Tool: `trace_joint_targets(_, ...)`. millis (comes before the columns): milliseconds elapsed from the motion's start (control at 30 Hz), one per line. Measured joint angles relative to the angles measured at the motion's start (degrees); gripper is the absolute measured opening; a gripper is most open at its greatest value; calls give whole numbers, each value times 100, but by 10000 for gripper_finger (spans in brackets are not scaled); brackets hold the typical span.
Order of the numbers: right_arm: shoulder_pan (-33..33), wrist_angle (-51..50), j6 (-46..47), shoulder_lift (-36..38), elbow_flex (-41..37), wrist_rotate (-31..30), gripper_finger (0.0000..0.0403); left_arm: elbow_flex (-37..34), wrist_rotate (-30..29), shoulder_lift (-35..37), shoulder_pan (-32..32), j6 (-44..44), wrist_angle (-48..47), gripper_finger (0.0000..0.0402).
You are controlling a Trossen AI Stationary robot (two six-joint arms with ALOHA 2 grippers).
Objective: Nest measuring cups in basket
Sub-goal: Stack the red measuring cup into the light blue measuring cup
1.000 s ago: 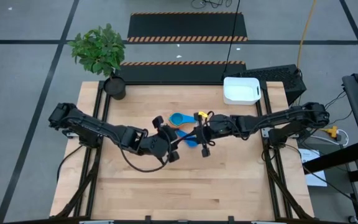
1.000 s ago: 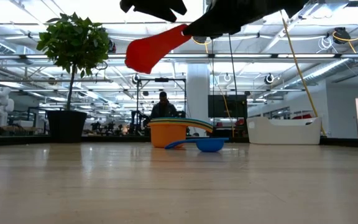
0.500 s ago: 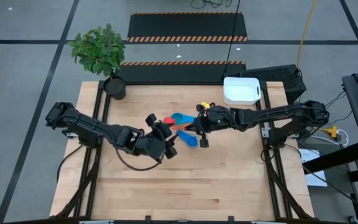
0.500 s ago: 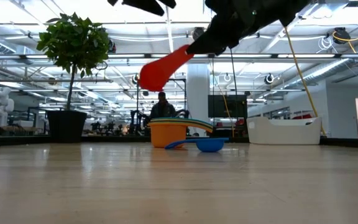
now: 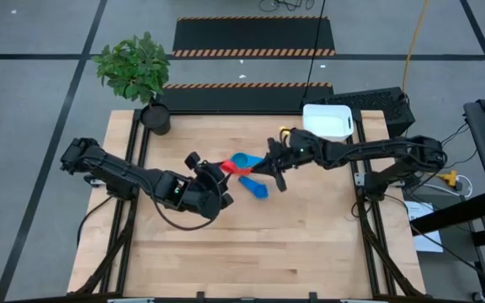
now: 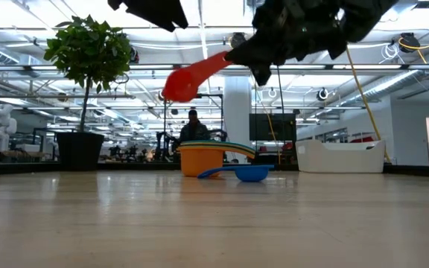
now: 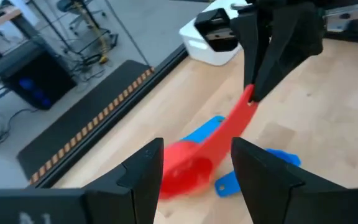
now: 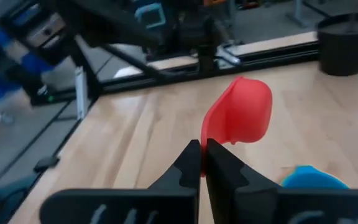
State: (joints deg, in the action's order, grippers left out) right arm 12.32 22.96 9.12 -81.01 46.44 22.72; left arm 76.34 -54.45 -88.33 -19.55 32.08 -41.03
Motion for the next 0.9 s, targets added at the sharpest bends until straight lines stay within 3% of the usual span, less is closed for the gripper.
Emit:
trace_joint_targets(267, 377, 1015, 458, 0, -559, 6, 0, 0, -267, 0, 23, 265, -300, 191)
trace_joint_targets(500, 560, 2797, 1557, 0, -1355, -40, 0, 0, -263, 0, 63, 314, -294, 191)
trace_joint_targets(700, 524, 4050, 2482, -19, -1954, -1196, 0, 0, -263, 0, 73, 314, -260, 191)
trace_joint_targets(900, 510, 4243, 2902, -196, -2016, -1217, 0, 0, -260, 0, 169, 310, -228, 191)
